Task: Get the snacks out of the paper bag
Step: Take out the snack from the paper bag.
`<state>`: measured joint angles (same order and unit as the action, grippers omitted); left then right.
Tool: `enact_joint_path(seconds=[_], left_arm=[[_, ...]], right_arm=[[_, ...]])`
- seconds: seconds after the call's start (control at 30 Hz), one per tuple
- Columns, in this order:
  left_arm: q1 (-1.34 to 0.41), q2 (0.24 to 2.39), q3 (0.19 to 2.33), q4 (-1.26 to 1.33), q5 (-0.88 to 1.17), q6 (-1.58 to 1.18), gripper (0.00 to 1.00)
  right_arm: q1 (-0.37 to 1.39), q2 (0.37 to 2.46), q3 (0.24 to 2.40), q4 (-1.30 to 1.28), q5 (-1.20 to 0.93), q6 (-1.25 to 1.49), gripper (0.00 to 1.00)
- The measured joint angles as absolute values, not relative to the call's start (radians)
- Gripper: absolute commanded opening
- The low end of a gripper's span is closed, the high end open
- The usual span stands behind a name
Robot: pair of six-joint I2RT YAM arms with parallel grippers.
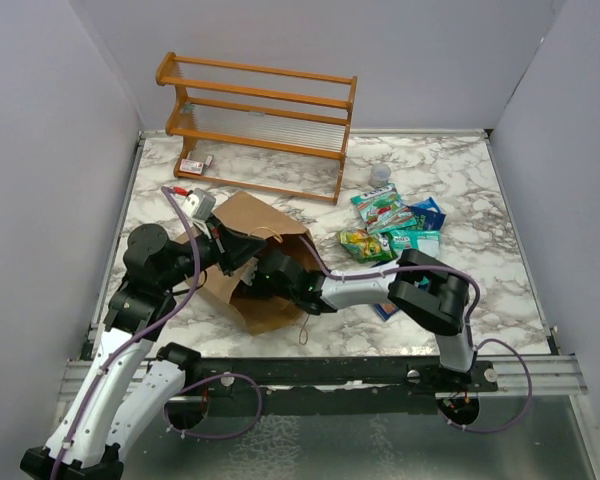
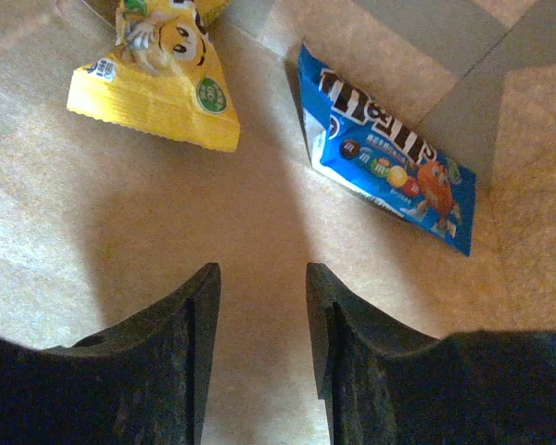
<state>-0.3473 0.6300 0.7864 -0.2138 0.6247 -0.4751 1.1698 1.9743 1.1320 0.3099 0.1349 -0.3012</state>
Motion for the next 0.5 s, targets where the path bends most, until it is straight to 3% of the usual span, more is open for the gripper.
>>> enact_joint_path(seconds=[0.33,0.5], left_arm=[[-0.347,0.626,0.842,-0.257,0.555,-0.437,0.00],[-0.347,0.588,0.859,-0.302,0.485,-0.402,0.00]], right_arm=[[1.170,2.000,1.120,0.337,0.157,-0.468,0.44],[1.170,1.933,1.025,0.345,0.087,-0.636,0.57]])
